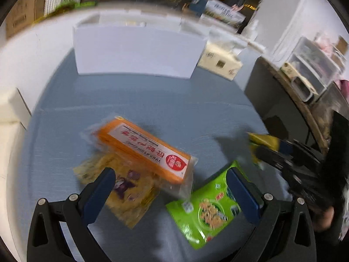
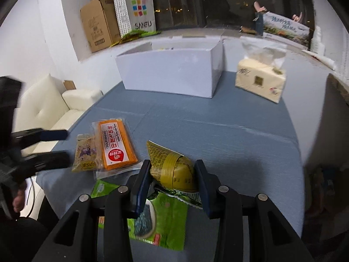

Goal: Organize snacks
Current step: 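Grasp the gold foil pouch with the right gripper while the left gripper grasps the orange flying-cake bag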

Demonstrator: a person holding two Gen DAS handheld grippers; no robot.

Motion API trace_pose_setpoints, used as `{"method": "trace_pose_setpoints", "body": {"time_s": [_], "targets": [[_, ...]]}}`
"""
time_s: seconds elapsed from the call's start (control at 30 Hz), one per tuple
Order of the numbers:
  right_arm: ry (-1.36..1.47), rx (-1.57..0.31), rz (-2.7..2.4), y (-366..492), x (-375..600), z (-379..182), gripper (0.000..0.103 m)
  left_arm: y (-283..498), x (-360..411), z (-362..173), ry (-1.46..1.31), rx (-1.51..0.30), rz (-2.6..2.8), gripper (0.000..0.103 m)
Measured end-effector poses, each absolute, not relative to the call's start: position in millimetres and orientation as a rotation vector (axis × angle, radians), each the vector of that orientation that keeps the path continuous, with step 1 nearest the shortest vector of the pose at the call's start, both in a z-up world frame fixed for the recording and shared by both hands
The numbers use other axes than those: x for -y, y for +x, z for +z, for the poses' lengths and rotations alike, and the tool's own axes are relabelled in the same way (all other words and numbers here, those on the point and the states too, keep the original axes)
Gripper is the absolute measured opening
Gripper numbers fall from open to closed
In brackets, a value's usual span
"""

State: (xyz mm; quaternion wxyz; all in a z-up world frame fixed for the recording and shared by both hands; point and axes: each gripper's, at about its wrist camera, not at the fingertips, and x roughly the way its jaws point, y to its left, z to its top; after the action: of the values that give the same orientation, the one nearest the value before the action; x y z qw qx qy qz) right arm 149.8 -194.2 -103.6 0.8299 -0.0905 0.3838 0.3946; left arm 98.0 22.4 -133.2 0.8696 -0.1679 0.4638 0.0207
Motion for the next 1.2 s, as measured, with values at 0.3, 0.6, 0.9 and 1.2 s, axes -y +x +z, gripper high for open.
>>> {"method": "trace_pose_setpoints", "body": {"time_s": [0.3, 0.6, 0.9, 1.2], "targets": [[-0.175, -0.780, 0.822, 138.5, 219.2, -97.1, 0.044, 147.3, -20.5, -158.4, -0.316, -1.092, 0.162, 0.103], [-0.126, -0.798, 0.810, 145.4, 231.0, -107.8, 0.044, 211.2, -18.5, -174.5, -0.246, -1.143, 0.156, 0.103], [-0.089, -0.803, 0.782, 152.3, 242.0, -109.9, 0.044, 225.5, 8.1, -174.2, -0.089, -1.117, 0.135, 0.099], [-0.092, -0.792, 0.784, 149.4, 241.5, -106.5, 0.044, 180.0, 9.5, -144.8, -0.101, -0.997, -0.011, 0.061]]}}
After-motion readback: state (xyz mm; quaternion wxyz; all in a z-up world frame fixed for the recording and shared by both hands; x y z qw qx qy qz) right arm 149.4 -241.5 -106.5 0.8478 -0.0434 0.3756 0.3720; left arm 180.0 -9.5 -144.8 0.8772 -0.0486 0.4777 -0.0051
